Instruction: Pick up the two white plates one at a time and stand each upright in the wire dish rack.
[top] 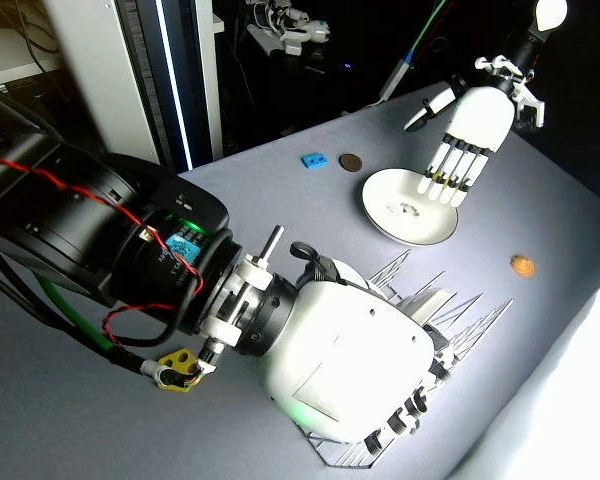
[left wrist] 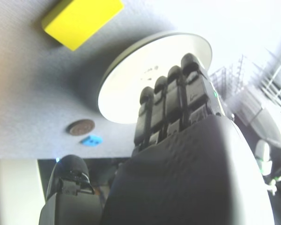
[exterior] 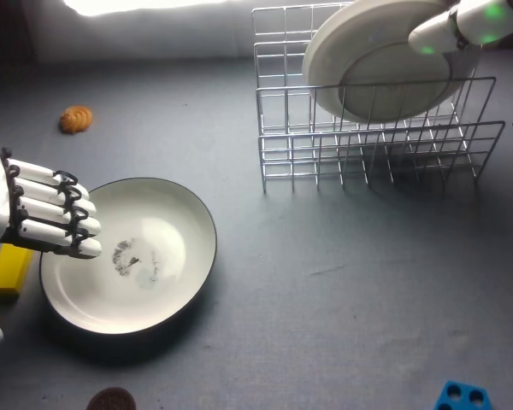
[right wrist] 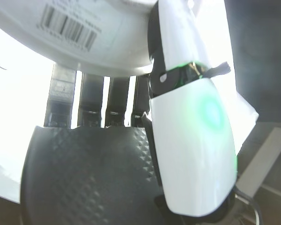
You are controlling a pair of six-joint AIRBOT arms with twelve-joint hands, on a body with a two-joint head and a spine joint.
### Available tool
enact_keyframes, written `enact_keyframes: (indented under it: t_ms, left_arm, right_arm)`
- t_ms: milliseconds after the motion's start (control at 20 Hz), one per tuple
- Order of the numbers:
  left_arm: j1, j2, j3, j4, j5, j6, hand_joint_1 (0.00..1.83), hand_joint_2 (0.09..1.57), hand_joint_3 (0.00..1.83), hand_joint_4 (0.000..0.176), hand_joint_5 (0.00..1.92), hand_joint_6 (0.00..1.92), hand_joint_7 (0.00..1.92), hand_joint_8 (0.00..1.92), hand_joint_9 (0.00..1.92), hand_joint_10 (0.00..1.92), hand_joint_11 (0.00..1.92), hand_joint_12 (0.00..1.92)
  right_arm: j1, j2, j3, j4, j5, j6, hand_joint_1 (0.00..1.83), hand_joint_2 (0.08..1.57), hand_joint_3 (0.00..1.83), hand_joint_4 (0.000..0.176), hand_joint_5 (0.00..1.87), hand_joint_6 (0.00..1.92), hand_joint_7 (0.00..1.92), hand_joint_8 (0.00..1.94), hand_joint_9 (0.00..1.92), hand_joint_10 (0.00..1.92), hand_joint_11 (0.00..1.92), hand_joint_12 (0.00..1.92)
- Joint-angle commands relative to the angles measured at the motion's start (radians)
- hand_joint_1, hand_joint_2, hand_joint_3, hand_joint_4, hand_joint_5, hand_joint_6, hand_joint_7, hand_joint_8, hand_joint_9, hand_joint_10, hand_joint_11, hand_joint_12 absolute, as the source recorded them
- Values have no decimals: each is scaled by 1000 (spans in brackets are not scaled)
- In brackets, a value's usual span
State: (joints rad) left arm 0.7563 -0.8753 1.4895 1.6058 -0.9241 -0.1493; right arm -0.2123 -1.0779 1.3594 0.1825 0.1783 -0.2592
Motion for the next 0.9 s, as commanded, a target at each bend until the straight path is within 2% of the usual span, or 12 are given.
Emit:
enact_keyframes:
  t_ms: [0, 250, 550, 600, 650, 750, 850]
  left_arm:
    - [-1, -6, 6, -57, -17, 2, 0, 1061, 0, 0, 115, 6, 94, 5, 68, 3, 0, 218]
    - [0, -10, 15, -57, -9, 2, 0, 1060, 0, 0, 100, 0, 84, 1, 57, 0, 0, 227]
    - [0, -16, 27, -55, -2, 2, 0, 1053, 0, 0, 105, 1, 91, 4, 66, 4, 0, 231]
    - [0, -16, 28, -53, -1, 2, 0, 1054, 0, 0, 128, 3, 105, 3, 80, 3, 0, 256]
    - [1, -16, 28, -50, 1, 2, 0, 1052, 0, 0, 129, 1, 101, 1, 77, 1, 0, 246]
    - [4, -16, 28, -49, 1, 2, 0, 1057, 0, 0, 104, 0, 71, 0, 49, 0, 0, 181]
    - [4, -16, 28, -49, 1, 2, 0, 1046, 0, 0, 95, 2, 71, 3, 48, 3, 4, 159]
  right_arm:
    - [9, 5, 8, 14, 151, 23, 1355, 1162, 1, 0, 884, 1184, 878, 1044, 785, 1336, 557, 1365]
    - [-10, -8, 22, 14, 167, 24, 1358, 1156, 0, 0, 890, 1159, 892, 1027, 801, 1329, 526, 1366]
    - [-18, -10, 25, 14, 172, 24, 1346, 1184, 1, 0, 860, 1235, 824, 1115, 740, 1393, 484, 1405]
    - [-19, -10, 25, 14, 172, 24, 1234, 1165, 0, 0, 921, 1154, 859, 1108, 787, 932, 501, 1370]
    - [-19, -10, 25, 14, 172, 24, 1210, 1159, 2, 0, 929, 1142, 870, 1103, 860, 692, 522, 1338]
    - [-22, -10, 25, 14, 172, 24, 1193, 1178, 3, 0, 898, 1193, 828, 1162, 864, 566, 474, 1363]
    - [-24, -10, 25, 14, 172, 24, 1184, 1196, 2, 0, 876, 1224, 785, 1226, 827, 543, 421, 1391]
